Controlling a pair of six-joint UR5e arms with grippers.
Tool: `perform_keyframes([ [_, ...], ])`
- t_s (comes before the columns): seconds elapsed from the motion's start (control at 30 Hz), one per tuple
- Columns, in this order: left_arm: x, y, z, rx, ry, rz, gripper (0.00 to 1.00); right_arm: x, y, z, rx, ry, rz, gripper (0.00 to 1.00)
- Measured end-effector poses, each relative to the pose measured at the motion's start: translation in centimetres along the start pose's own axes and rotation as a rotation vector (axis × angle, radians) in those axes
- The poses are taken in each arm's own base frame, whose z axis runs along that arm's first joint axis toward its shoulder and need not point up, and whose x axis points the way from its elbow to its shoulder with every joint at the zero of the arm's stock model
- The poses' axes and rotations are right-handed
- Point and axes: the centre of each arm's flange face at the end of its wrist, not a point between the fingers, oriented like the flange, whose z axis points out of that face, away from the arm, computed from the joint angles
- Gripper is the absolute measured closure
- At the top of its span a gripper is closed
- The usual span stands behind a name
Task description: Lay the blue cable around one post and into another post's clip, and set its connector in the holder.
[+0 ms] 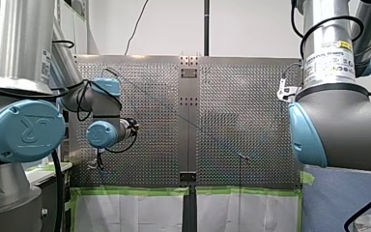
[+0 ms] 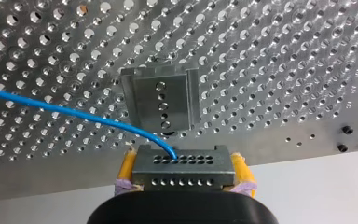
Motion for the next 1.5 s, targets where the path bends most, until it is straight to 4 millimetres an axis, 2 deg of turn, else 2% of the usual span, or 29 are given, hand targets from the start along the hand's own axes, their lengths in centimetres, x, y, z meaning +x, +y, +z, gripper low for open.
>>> perform_keyframes([
  [0.37, -0.1, 0.0, 0.3, 0.003, -0.001, 0.0, 0.02, -0.7, -0.1, 0.1, 0.037, -0.009, -0.005, 1.0],
  [0.93, -0.1, 0.0, 0.4, 0.006, -0.001, 0.0, 0.02, -0.5, -0.3, 0.5, 0.067, -0.021, 0.004, 1.0],
  [1.5, -0.2, 0.1, 0.7, 0.002, -0.003, 0.001, 0.02, -0.8, -0.4, 1.8, 0.139, -0.022, -0.012, 1.0],
])
